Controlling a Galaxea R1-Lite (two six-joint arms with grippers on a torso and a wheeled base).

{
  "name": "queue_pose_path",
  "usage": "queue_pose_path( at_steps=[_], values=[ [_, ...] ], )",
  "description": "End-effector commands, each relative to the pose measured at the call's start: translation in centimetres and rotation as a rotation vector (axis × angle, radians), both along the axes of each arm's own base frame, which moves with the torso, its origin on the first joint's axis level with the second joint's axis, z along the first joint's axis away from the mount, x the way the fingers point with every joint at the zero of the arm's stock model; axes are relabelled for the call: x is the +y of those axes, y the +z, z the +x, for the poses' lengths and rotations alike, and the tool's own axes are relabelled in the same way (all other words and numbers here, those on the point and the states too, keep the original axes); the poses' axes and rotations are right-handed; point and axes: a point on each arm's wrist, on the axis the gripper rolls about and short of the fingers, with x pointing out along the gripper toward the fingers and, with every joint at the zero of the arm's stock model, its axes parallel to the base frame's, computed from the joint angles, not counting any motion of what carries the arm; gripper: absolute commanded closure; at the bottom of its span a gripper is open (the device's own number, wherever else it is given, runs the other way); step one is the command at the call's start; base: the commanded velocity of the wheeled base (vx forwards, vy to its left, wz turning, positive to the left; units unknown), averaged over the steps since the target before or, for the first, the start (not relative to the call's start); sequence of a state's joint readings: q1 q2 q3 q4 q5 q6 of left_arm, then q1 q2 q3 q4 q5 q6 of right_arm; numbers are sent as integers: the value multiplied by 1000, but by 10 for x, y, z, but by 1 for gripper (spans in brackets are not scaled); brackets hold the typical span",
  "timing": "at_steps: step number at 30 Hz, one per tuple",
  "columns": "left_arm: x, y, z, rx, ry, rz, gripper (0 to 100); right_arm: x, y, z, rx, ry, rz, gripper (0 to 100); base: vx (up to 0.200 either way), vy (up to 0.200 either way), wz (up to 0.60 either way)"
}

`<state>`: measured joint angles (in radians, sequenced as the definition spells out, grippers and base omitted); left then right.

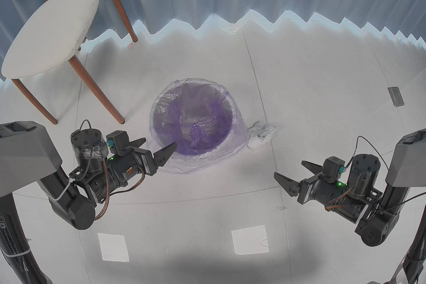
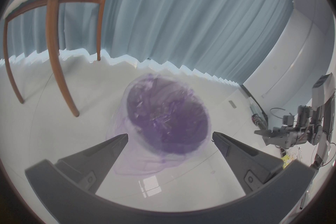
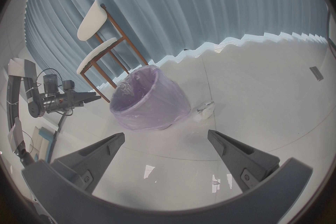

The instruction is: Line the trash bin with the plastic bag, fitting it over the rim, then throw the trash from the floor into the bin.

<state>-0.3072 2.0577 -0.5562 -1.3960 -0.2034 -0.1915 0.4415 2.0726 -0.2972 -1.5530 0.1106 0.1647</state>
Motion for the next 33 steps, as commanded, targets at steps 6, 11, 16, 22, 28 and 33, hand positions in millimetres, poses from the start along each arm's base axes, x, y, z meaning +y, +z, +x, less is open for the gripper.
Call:
queue_pose_path(
  at_steps=[6,11,16,22,28,33],
  values=[
    [8,9,17,-54,105,-10,0,36,21,-4,120,50,371,0,0,0,0],
    [11,54,5,-185,87,-68,0,52,30,10,270,25,534,0,0,0,0],
    [30,61,-12,-166,89,-75,0,71,30,13,320,51,511,0,0,0,0],
    [36,70,-16,-222,84,-45,0,90,24,19,368,70,483,0,167,0,0],
    [30,75,-20,-268,54,-53,0,109,25,27,513,37,437,0,200,0,0],
    [20,79,-22,-297,20,-68,0,115,25,41,614,-29,421,0,200,0,0]
  ],
)
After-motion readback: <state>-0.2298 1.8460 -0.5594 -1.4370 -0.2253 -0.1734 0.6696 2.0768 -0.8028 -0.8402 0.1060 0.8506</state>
